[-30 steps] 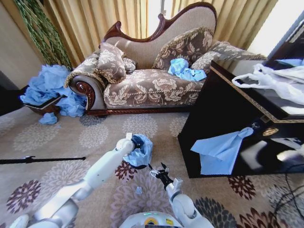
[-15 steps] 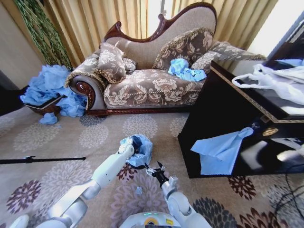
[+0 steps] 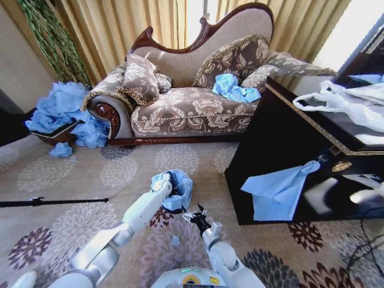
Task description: Place a garbage bag over the trash bin.
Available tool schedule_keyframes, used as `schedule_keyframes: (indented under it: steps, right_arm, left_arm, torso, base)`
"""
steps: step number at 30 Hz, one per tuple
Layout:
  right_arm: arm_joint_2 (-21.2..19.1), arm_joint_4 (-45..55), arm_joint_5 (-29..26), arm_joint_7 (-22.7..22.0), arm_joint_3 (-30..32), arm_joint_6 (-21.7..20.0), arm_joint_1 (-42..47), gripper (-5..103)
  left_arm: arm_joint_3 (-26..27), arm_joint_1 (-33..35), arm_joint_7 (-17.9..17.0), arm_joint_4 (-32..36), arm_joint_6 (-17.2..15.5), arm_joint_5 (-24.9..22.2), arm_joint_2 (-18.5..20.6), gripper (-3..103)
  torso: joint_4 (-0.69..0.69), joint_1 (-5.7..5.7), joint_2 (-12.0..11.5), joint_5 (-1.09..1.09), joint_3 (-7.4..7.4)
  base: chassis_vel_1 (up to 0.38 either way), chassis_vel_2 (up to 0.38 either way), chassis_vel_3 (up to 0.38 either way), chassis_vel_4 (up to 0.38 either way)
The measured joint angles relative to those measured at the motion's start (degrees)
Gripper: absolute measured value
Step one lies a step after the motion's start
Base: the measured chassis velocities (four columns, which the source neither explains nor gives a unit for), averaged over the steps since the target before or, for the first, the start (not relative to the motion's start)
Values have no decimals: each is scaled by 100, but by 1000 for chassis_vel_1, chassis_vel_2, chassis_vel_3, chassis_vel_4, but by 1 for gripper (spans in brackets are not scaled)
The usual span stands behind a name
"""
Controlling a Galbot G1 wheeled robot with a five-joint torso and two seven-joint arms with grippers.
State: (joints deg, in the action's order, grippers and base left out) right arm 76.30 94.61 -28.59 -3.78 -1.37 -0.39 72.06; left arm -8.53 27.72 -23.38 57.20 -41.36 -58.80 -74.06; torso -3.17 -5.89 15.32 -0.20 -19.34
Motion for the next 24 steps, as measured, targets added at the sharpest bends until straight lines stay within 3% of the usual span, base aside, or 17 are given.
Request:
schedule_keyframes:
  steps: [13,16,24]
  right_arm:
    - [-40,-113,-21,11,-52,8,-83,100]
    - [-66,-113,-34,17,-65,1,-94,100]
    - [-120,-95,-39,29,-22,0,-68,100]
  left_arm:
    - [88,-420,665,-992,402,616,-551,0]
    - [75,-456,1033,-1219,401,899,-820,0]
    - [74,-362,1174,-1523,451,1236,-1029,0]
  torso:
    - [1,0,0,1,0]
    - [-1,0,0,0,0]
    - [0,0,0,0,1]
  base:
    - [0,0,0,0]
    - [0,0,0,0]
    - [0,0,0,0]
